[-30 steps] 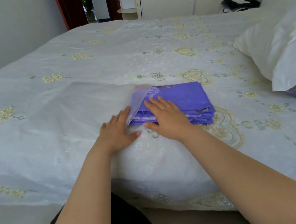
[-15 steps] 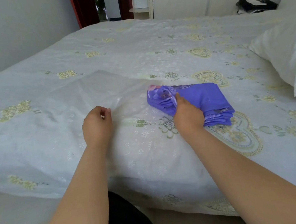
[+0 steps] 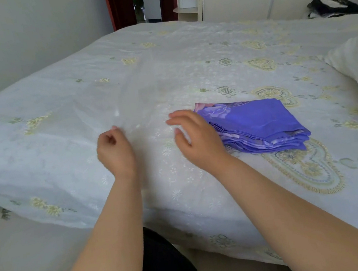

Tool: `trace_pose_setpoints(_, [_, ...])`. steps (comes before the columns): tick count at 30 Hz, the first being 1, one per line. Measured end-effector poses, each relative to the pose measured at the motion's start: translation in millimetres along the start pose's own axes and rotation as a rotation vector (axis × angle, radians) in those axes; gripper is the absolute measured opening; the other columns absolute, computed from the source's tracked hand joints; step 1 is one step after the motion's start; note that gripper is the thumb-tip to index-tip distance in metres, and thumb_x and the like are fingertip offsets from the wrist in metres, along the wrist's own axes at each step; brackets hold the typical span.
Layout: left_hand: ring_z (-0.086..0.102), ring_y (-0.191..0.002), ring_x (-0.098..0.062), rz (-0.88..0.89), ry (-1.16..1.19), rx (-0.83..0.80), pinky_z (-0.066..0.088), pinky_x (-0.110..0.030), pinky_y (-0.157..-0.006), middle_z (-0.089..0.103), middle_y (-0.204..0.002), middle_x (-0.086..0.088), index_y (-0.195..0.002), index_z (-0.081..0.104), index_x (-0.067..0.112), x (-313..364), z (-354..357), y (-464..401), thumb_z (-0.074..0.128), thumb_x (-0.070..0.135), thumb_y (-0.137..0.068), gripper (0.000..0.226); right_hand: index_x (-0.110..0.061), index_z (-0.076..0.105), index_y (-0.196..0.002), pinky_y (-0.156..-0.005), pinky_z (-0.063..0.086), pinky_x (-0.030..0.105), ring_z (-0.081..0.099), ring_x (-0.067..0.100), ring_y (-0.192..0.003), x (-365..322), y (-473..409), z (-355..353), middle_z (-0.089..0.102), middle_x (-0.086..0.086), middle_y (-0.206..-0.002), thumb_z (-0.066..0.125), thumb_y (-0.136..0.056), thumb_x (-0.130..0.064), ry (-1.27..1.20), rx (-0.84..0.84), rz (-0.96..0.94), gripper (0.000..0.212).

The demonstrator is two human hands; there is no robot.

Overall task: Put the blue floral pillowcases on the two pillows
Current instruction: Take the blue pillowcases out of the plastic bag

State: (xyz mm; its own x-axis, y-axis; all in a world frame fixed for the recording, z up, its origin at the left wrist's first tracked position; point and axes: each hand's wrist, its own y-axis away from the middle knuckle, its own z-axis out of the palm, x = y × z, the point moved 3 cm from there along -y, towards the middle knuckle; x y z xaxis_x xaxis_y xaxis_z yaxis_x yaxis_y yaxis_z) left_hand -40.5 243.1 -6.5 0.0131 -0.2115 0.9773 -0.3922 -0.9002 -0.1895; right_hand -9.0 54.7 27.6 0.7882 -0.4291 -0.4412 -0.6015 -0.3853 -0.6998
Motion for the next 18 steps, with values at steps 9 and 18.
trace_pose_setpoints(9, [0.051,-0.077,-0.022,0.213,-0.278,-0.371,0.033,-0.028,-0.065,0.055,-0.077,0.004,-0.096,0.054,0.010,-6,8,11,0.034,0.029,-0.100,0.028,-0.015,0.058,-0.117,-0.098,0.043,0.034,0.055,0.024,-0.115,26,-37,78,0.061,0.006,-0.122,0.052,-0.093,-0.028,-0.067,-0.568,0.548,0.028])
trace_pose_setpoints(18, [0.047,-0.100,-0.016,0.090,-0.182,-0.666,0.030,-0.026,-0.083,0.050,-0.104,0.010,-0.125,0.043,0.016,-15,12,9,0.019,0.044,-0.101,0.044,-0.034,0.065,-0.071,-0.094,0.044,0.042,0.058,0.016,-0.095,27,-22,82,0.057,-0.010,-0.091,0.069,-0.080,-0.039,-0.226,-0.377,0.514,0.011])
